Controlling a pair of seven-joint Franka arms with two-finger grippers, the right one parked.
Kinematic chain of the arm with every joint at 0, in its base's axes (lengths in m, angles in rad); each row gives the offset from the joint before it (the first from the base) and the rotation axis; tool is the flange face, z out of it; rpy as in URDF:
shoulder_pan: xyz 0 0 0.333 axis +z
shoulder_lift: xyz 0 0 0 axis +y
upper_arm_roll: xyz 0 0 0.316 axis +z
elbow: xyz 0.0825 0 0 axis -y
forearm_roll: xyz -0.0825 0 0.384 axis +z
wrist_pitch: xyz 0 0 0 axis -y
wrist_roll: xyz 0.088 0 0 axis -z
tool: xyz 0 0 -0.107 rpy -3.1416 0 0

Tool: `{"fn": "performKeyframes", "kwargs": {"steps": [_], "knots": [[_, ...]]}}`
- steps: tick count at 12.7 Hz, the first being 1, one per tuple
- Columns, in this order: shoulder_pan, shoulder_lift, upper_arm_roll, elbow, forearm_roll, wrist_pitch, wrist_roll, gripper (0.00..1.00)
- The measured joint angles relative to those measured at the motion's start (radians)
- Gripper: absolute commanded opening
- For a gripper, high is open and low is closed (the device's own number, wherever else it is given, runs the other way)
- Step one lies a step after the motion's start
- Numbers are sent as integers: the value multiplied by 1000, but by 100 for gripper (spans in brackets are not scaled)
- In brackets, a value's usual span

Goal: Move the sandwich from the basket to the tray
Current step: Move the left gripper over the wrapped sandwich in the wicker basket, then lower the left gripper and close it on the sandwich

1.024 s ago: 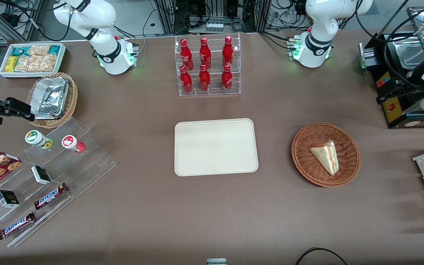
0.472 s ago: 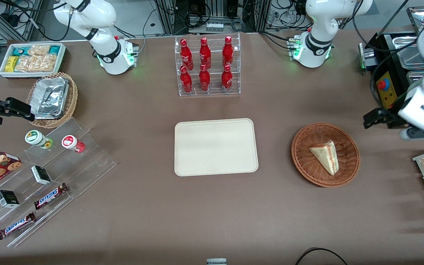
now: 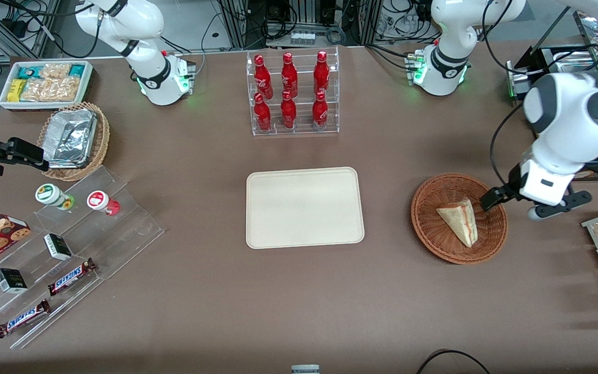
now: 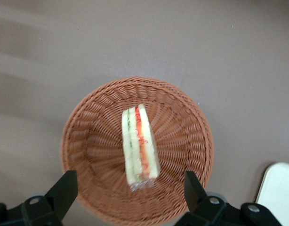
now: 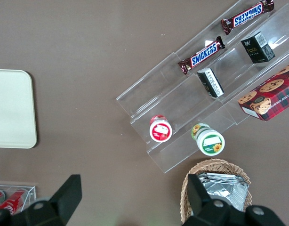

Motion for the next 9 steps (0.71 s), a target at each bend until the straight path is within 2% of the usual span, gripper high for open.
{"fn": "performKeyframes", "kwargs": {"steps": [4,9], "knots": [[0,43,-34,-74,0,125,-108,100],[0,119,-37,-80,0,162,-115,100]]}}
